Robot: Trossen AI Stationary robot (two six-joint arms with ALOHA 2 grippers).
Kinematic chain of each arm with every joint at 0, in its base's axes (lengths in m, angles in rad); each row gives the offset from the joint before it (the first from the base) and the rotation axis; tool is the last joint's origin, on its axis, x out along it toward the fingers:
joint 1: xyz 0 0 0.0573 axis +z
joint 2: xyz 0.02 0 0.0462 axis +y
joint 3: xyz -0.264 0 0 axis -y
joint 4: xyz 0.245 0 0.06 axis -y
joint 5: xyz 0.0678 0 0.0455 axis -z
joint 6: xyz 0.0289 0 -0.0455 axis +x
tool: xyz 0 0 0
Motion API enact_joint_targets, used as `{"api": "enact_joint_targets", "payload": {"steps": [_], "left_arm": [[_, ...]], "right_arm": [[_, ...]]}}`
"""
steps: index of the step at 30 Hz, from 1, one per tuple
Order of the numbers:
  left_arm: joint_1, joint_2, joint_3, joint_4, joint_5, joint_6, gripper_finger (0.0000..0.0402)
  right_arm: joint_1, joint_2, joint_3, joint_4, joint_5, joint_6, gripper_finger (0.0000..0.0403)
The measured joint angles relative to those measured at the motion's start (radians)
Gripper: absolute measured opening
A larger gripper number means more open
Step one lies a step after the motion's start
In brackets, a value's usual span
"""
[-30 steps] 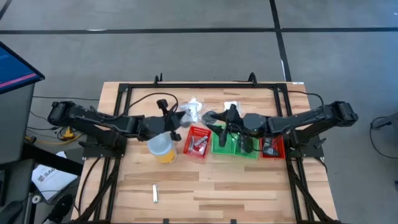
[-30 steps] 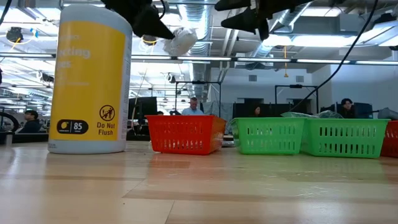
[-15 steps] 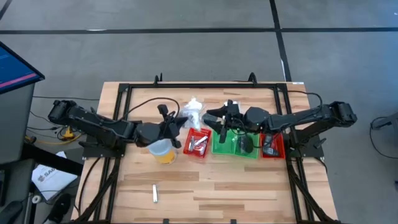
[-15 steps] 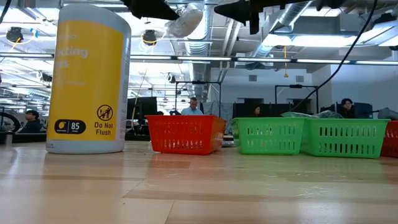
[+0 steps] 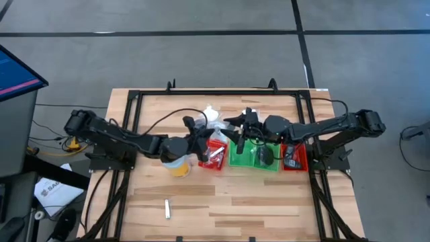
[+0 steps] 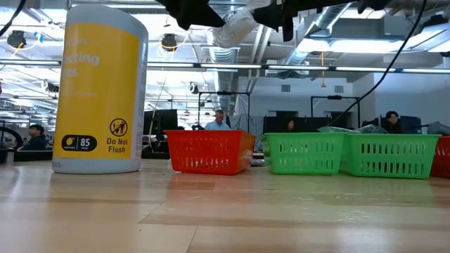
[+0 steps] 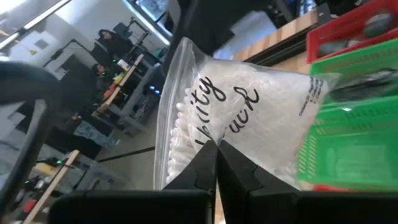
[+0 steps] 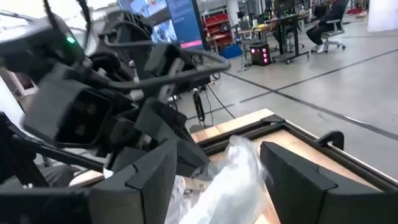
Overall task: Pick & Place Travel size toiletries
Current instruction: Put the white cotton pack into the left green bin
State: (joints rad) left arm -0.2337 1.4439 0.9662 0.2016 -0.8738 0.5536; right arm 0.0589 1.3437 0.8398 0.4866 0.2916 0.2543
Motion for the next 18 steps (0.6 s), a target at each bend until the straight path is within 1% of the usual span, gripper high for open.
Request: {"api": "enact_joint_targets", "payload": {"steps": [4,7,10,15,16,18], "left_arm": [[-0.001,0.016,0.017,0.0,-0.017,0.023,0.0],[-0.002,0.015,0.017,0.004,-0.017,0.019,0.0],[-0.002,0.015,0.017,0.007,-0.017,0.019,0.0],[-0.002,0.015,0.017,0.01,-0.017,0.019,0.0],[-0.003,0.015,0.017,0.01,-0.017,0.019,0.0],[-0.007,0.015,0.017,0.01,-0.017,0.019,0.0]], "right_arm": [[0.0,0.0,0.0,-0.011,0.0,0.0,0.0203],[0.0,0.0,0.0,-0.013,0.0,0.0,0.018],[-0.001,0.0,0.0,-0.013,0.0,0.0,0.0137],[-0.001,0.0,0.0,-0.015,0.0,-0.039,0.0025],[-0.001,0.0,0.0,-0.015,-0.001,-0.053,0.0013],[-0.001,0.0,0.0,-0.016,-0.001,-0.055,0.0011]]}}
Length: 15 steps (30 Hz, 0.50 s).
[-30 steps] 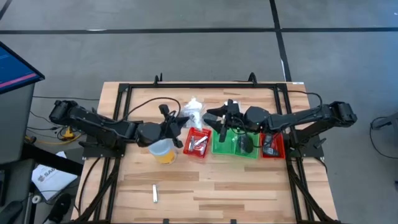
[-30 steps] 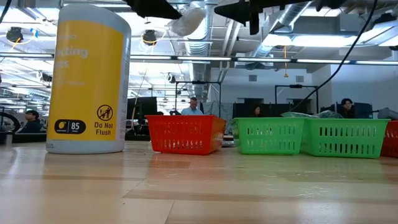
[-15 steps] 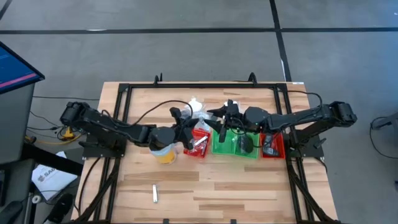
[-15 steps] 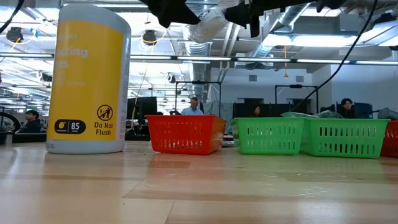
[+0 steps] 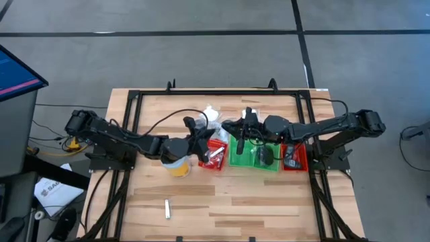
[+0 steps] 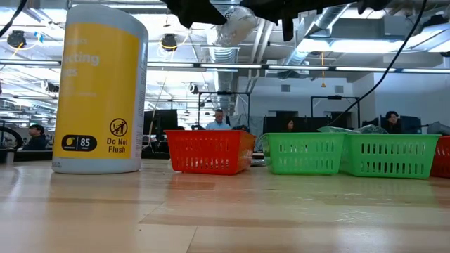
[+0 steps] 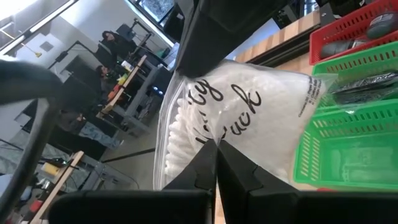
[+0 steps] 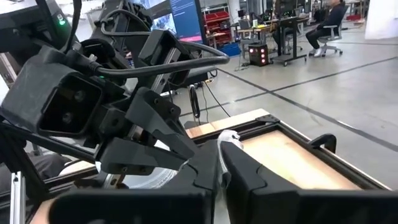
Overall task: Pick & Place Travel size toiletries
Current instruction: Put the white cotton pack into the left green bin
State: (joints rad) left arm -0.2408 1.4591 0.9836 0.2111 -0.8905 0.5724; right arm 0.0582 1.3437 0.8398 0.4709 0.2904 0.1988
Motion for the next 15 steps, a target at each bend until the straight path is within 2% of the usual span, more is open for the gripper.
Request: {"api": "enact_joint_targets", "payload": {"steps": [15], "left_arm": [[-0.014,-0.001,0.0,0.0,-0.004,-0.051,0.0021]], "right_arm": [[-0.018,-0.004,0.001,-0.106,-0.001,-0.041,0.0001]]}}
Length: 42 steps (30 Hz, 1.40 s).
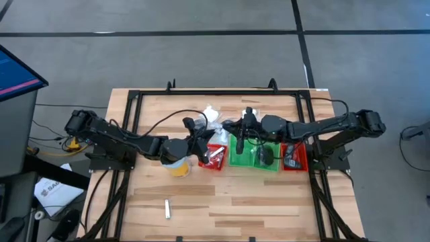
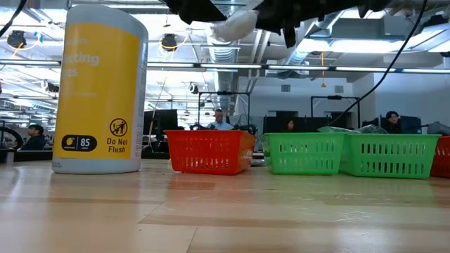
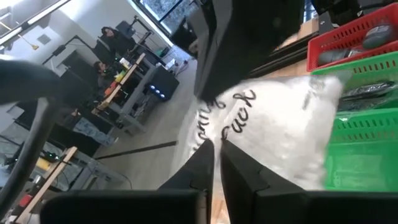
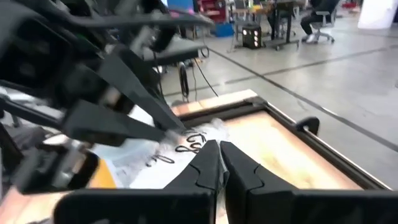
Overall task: Pick & Place Travel size toiletries
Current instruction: Put the white cotton pack into the left green bin
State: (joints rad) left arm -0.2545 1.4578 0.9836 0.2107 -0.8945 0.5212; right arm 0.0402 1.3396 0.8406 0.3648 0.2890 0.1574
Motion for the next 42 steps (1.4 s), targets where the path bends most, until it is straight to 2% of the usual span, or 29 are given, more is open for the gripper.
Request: {"api": "enact_joint_targets", "payload": {"steps": [7,13,29,42], "left_arm": [[-0.034,-0.016,-0.001,-0.002,-0.061,-0.003,0.0038],[-0.054,-0.019,-0.001,-0.003,-0.093,-0.004,0.0044],[-0.089,-0.019,-0.001,-0.008,-0.093,-0.102,0.0044],[-0.151,-0.018,-0.001,-0.006,-0.093,-0.115,0.0044]], "right_arm": [[-0.009,-0.002,0.0,-0.038,0.0,-0.007,0.0],[-0.004,-0.065,0.0,-0.062,0.0,-0.018,0.0],[0.1,-0.092,0.0,-0.357,0.028,-0.018,0.0],[0.204,-0.092,-0.104,-0.38,0.19,0.031,0.0]]}}
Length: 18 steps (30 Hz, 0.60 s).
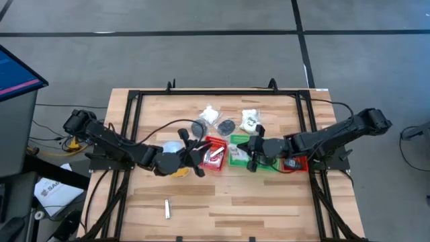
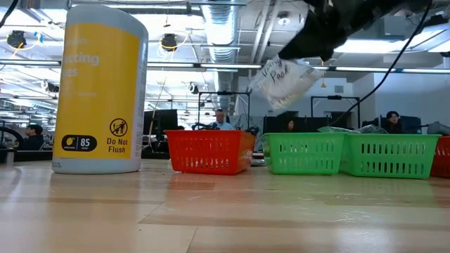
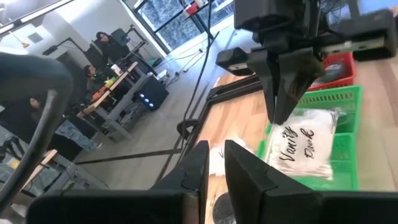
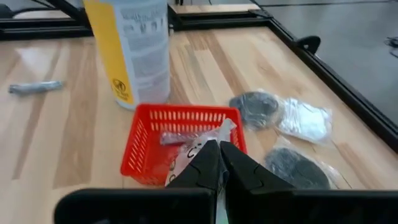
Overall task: Pick & Place Travel size toiletries
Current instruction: Put the white cotton pack into the left green bin
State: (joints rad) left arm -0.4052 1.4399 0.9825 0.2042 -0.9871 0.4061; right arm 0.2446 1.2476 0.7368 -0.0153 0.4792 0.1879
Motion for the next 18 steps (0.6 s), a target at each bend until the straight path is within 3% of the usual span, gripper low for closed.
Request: {"api": "enact_joint_targets", "payload": {"steps": [12,18], "left_arm": [[-0.01,0.0,0.0,0.005,0.002,-0.052,0.0044],[-0.01,0.0,0.0,0.008,0.089,-0.053,0.0044]], "right_arm": [[0.023,0.0,-0.134,0.088,0.101,0.022,0.0],[0.026,0.017,-0.211,0.208,0.108,-0.001,0.0]]}}
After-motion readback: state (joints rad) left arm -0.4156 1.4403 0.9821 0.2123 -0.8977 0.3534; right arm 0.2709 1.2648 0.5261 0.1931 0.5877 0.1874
